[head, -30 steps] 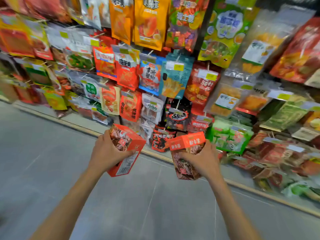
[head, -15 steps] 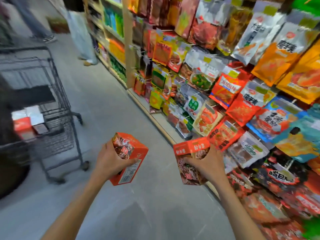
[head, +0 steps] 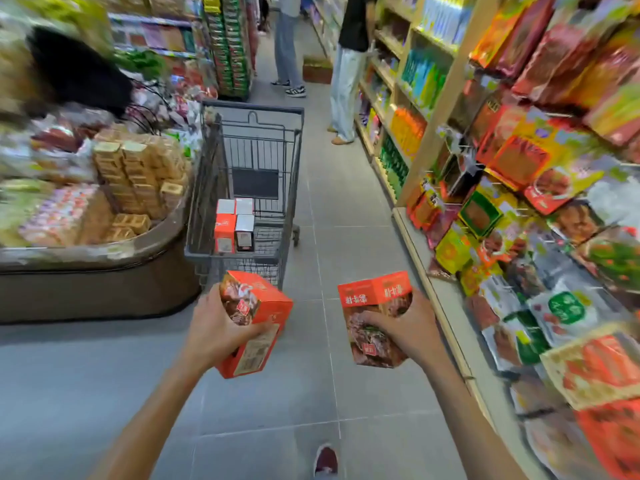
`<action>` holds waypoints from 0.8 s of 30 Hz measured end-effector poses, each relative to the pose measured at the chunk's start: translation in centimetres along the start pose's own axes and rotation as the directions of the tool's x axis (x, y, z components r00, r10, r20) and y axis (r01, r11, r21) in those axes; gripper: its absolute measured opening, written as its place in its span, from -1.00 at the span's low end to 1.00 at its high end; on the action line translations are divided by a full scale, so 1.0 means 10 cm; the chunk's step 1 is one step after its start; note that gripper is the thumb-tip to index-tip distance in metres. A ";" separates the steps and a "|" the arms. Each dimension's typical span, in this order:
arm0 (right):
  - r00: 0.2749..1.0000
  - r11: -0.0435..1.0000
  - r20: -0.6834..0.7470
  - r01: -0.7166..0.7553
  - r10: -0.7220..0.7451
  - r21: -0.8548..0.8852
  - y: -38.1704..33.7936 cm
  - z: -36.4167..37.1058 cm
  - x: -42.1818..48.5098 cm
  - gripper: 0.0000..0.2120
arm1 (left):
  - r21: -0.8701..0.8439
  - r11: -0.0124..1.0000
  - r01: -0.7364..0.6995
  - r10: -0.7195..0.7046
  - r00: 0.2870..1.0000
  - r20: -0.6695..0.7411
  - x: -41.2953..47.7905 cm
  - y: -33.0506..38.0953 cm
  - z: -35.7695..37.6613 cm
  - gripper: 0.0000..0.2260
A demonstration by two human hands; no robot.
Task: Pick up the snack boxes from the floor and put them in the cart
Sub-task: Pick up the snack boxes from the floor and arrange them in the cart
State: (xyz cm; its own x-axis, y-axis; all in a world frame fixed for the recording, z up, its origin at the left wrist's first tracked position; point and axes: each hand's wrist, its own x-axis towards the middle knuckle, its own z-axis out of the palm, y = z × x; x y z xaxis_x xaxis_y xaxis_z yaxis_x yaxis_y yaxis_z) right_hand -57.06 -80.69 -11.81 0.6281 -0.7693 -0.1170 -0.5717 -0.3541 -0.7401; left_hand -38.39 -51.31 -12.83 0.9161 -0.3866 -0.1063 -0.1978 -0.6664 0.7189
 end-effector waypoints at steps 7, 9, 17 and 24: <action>0.981 0.991 0.150 0.115 -0.125 0.074 -0.42 0.58 0.96 -0.09 | -0.028 0.994 0.108 -0.109 0.992 -0.068 0.63 -0.19 -0.18 -0.16; 0.970 0.986 0.187 0.142 -0.156 0.085 -0.54 0.70 1.25 -0.13 | -0.033 0.992 0.122 -0.124 0.989 -0.082 0.84 -0.15 -0.19 -0.15; 0.916 0.966 0.307 0.247 -0.259 0.077 -1.08 1.21 2.26 -0.11 | -0.024 0.981 0.192 -0.193 0.970 -0.149 1.57 -0.15 -0.23 -0.10; 0.860 0.954 0.417 0.293 -0.294 0.069 -1.52 1.76 2.84 -0.08 | -0.056 0.950 0.306 -0.311 0.932 -0.188 2.00 -0.30 -0.36 -0.08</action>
State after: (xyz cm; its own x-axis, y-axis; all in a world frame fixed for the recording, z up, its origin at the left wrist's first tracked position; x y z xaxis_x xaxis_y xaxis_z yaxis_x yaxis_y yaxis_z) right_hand -21.18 -87.80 -15.54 0.9284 -0.3360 -0.1588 -0.3250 -0.5266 -0.7855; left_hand -18.21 -54.72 -14.66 0.9805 -0.0328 -0.1940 0.1123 -0.7159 0.6891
